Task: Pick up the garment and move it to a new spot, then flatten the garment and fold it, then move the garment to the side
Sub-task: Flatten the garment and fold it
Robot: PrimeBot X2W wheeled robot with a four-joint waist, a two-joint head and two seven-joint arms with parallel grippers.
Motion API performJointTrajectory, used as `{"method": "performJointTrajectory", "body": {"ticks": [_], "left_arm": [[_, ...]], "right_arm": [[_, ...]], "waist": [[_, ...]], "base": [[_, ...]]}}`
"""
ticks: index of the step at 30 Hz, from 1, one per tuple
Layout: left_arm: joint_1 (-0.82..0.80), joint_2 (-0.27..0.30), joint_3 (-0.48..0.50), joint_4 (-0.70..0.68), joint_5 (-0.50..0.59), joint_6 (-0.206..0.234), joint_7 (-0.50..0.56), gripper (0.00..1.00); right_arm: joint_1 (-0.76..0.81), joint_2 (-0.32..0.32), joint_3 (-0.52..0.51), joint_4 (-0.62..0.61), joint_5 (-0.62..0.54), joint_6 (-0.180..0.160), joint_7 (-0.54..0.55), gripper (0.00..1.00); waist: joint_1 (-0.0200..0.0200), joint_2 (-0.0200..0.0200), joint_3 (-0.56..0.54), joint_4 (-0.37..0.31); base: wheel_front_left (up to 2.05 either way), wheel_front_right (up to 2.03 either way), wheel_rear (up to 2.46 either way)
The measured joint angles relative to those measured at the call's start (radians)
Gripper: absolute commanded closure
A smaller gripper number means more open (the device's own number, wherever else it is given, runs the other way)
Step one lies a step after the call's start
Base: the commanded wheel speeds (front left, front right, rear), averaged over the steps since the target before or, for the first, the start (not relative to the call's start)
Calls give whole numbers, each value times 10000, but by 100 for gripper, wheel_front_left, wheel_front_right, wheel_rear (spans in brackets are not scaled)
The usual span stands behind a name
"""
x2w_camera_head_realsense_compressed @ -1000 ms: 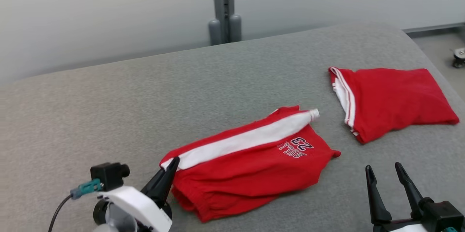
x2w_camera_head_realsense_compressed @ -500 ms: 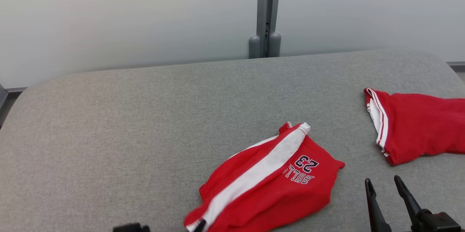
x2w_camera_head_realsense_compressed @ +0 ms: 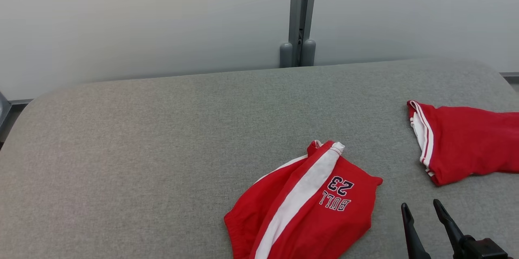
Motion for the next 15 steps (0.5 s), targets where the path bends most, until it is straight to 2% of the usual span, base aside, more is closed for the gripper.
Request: {"method": "performJointTrajectory", "body": {"ticks": [2,4,5,7,9,11,13,14,15], "left_arm": [[21,366,-13,-213,-33,125,433,0],[176,1012,134,-765,-201,290,865,0],[176,1012,134,-765,-201,290,865,0],[427,1664,374,-1503,-257,581,1131,0],[582,2351,786,-2265,-226,1012,1204,0],[570,2792,1367,-2857,-278,1442,1145,0],[473,2926,1831,-3340,-355,1808,1024,0],[201,3139,2063,-3524,-253,2209,1099,0],[201,3139,2063,-3524,-253,2209,1099,0]], "right_arm": [[-7,-6,-35,-4,12,0,0,0],[-8,-6,-40,-6,25,0,0,0],[-8,-6,-40,-6,25,0,0,0],[-17,-4,-38,-10,31,2,0,0],[-23,-6,-73,-29,52,0,0,0],[-36,-8,-65,-33,82,0,0,0],[-58,-6,-33,-46,113,0,0,0],[-164,-6,71,-59,115,0,0,0],[-164,-6,71,-59,115,0,0,0]], "waist": [[0,0,16,-154],[0,0,47,-326],[0,0,47,-326],[0,0,85,-522],[0,0,138,-724],[0,0,211,-906],[0,0,311,-1079],[0,1,442,-1257],[0,1,442,-1257]], "base": [[0,0,0],[0,0,0],[0,0,0],[0,0,0],[0,0,0],[0,0,0],[0,0,0],[0,0,0],[0,0,0]]}}
